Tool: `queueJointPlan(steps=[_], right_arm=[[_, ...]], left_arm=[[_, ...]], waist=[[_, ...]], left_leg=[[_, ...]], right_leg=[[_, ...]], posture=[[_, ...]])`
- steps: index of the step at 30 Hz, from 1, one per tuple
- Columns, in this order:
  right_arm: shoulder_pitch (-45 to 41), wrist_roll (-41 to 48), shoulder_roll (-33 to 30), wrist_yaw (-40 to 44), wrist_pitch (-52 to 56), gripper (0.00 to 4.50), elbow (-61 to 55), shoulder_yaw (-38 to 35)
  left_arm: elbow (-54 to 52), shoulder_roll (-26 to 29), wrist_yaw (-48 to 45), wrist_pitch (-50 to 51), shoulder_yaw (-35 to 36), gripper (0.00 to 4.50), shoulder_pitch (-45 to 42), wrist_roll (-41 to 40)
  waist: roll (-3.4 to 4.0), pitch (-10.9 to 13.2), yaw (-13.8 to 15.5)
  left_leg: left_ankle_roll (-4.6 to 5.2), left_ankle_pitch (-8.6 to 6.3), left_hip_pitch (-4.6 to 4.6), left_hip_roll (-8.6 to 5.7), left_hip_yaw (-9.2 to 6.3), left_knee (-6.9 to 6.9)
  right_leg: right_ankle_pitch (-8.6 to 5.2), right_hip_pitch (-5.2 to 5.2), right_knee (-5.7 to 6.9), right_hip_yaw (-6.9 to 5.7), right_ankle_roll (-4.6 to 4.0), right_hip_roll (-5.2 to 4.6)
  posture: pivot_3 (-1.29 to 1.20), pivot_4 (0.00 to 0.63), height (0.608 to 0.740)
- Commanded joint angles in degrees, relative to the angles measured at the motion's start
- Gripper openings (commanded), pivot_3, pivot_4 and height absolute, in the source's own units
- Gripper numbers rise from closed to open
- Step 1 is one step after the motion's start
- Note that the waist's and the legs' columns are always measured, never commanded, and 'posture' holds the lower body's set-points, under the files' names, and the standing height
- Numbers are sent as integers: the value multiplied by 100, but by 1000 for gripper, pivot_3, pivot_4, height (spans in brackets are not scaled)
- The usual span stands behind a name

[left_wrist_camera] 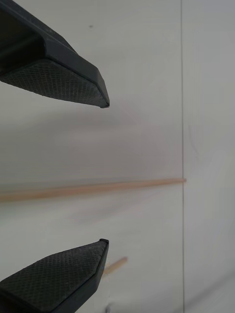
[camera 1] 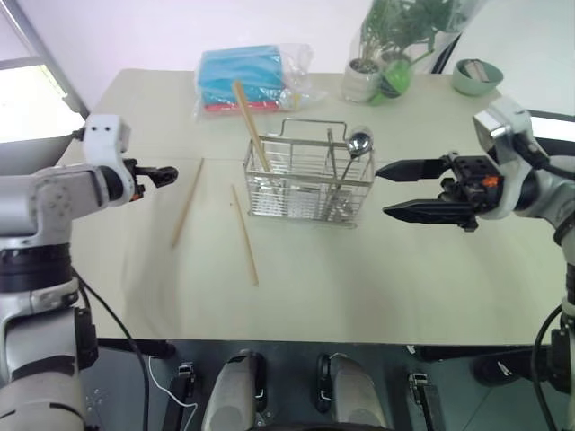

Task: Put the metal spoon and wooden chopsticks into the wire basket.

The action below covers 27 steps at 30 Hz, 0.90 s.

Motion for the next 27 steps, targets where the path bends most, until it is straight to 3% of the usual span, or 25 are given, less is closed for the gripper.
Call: queueJointPlan(steps=[1,13,20,23,27], right_arm=[[38,16,-143,90,-192,3870,-226,-42],[-385,182,-197,-173,-89,3870,16,-220],[-354,214,-216,-215,-125,3870,-9,-252],[-387,155,-182,-251,-226,3949,62,-253],[-478,91,-136,-328,-360,3949,223,-227]], left_arm=[[1007,-72,-371,-810,-505,4500,-445,617],[4220,-779,-1318,-2790,-1255,4500,-1657,1927],[5271,-931,-1571,-3379,-1189,4500,-1937,2349],[5442,-933,-1715,-3507,-1156,3637,-1961,2447],[5550,-911,-1745,-3551,-1060,1556,-1968,2528]], waist=[[-1,0,-5],[-7,2,-58],[-7,1,-49],[-7,1,-53],[-7,1,-48]], left_leg=[[3,-2,-1,0,2,0],[7,-3,-5,3,9,-2],[36,-20,-7,3,10,0],[37,-21,-6,3,10,1],[38,-21,-6,1,12,2]], right_leg=[[0,-1,-1,0,0,-1],[1,-13,4,0,1,0],[1,-16,7,0,1,-4],[1,-17,9,0,1,-7],[1,-17,12,0,2,-9]], posture=[[0,150,707],[0,150,707],[0,150,707],[0,150,707],[0,150,707]])
